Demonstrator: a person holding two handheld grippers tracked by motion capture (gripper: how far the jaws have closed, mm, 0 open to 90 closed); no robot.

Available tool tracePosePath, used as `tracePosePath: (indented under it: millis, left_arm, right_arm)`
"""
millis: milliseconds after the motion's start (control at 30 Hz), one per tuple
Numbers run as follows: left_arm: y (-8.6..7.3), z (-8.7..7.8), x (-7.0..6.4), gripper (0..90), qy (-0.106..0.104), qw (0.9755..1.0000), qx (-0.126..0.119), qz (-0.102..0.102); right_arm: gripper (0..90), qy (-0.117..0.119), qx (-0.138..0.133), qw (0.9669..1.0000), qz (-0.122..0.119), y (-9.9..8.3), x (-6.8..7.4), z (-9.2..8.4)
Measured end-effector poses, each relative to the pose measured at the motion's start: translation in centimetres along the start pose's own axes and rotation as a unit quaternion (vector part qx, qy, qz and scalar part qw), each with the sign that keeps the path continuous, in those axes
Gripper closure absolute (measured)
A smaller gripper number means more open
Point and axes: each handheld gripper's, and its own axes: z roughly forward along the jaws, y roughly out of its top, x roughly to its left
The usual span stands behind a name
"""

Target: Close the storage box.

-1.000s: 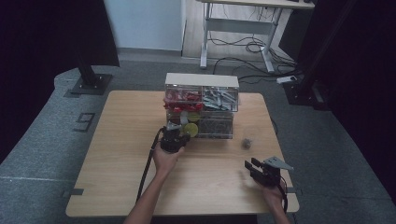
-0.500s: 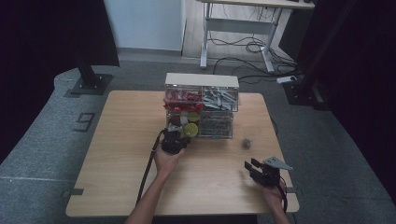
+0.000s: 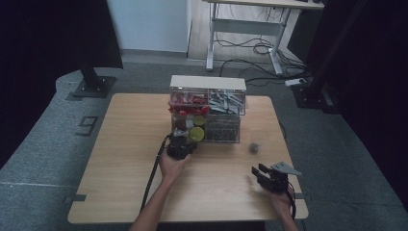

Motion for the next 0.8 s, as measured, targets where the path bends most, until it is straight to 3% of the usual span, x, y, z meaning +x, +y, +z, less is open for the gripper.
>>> tracePosePath:
  millis: [267, 500, 667, 800]
  left_arm:
    - [-0.2, 0.0, 0.1, 89.9, 0.001, 1.0000, 0.002, 0.001]
    - [-0.7, -0.6, -0.2, 88.4, -0.002, 0.9999, -0.009, 0.008]
    - [-1.3, -1.0, -0.3, 84.1, 0.001, 0.9997, -0.011, 0.022]
    - [-2.3, -1.4, -0.7, 75.6, -0.004, 0.9986, -0.007, 0.052]
  right_arm:
    - [59.6, 0.000, 0.000, 1.0000, 0.000, 0.0, 0.0, 0.0]
    - [58.9, 0.000, 0.001, 1.0000, -0.001, 0.0, 0.0, 0.0]
    - [58.1, -0.001, 0.002, 1.0000, -0.001, 0.0, 0.0, 0.0]
    - [57.8, -0.003, 0.002, 1.0000, -0.001, 0.0, 0.0, 0.0]
